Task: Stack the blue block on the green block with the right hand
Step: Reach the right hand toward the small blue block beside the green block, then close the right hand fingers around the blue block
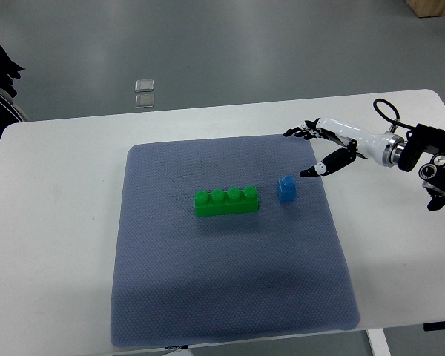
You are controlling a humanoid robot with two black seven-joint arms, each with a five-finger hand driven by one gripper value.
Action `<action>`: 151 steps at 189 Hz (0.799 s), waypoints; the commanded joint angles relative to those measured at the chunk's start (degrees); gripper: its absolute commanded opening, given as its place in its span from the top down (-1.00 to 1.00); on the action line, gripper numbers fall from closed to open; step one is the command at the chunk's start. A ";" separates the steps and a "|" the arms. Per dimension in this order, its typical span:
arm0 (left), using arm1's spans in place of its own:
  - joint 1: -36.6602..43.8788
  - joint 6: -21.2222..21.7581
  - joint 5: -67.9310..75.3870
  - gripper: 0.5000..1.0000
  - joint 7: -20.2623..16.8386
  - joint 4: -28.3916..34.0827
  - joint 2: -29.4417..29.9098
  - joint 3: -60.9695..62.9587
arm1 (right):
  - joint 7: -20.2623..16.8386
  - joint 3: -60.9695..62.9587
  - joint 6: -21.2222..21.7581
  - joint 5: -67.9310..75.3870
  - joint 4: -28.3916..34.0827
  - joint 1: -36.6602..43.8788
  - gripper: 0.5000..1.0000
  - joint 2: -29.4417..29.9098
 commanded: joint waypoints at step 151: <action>0.00 0.00 -0.01 -1.00 0.00 -0.03 0.00 0.00 | -1.76 -4.24 -9.32 -5.78 0.90 -3.55 -0.42 4.34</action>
